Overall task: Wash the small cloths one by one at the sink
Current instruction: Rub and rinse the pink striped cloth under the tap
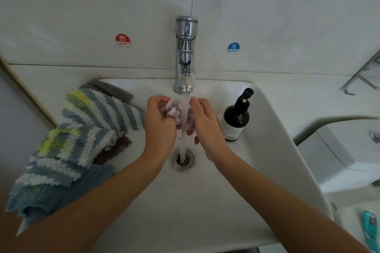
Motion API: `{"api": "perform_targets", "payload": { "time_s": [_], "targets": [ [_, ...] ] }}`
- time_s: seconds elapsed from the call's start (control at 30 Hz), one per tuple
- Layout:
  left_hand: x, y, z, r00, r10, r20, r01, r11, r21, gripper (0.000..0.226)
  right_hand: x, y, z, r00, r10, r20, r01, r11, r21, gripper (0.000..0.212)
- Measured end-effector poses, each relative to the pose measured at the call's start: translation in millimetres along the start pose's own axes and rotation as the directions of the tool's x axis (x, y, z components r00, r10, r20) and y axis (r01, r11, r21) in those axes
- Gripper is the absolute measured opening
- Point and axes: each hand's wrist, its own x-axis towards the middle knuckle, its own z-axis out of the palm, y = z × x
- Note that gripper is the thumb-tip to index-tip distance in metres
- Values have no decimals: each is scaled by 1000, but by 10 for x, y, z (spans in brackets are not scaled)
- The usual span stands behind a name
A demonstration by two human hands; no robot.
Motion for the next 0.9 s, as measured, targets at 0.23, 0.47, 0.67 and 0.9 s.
{"api": "perform_targets", "payload": {
  "time_s": [0.23,0.47,0.67,0.9],
  "targets": [
    [96,-93,-34,986,48,158,-90,959,268,44,31,136,41,992,-112,-51,117,987,113,29],
    [99,-51,-14,973,-89,215,6,932,361,45,55,131,11,990,-122,-73,133,975,178,56],
    [88,17,-51,976,-135,171,104,978,178,37,36,151,67,990,-131,-43,136,981,139,45],
    [19,-40,-17,994,-22,110,2,984,179,15,-23,193,120,998,-59,5,57,975,214,23]
  ]
}}
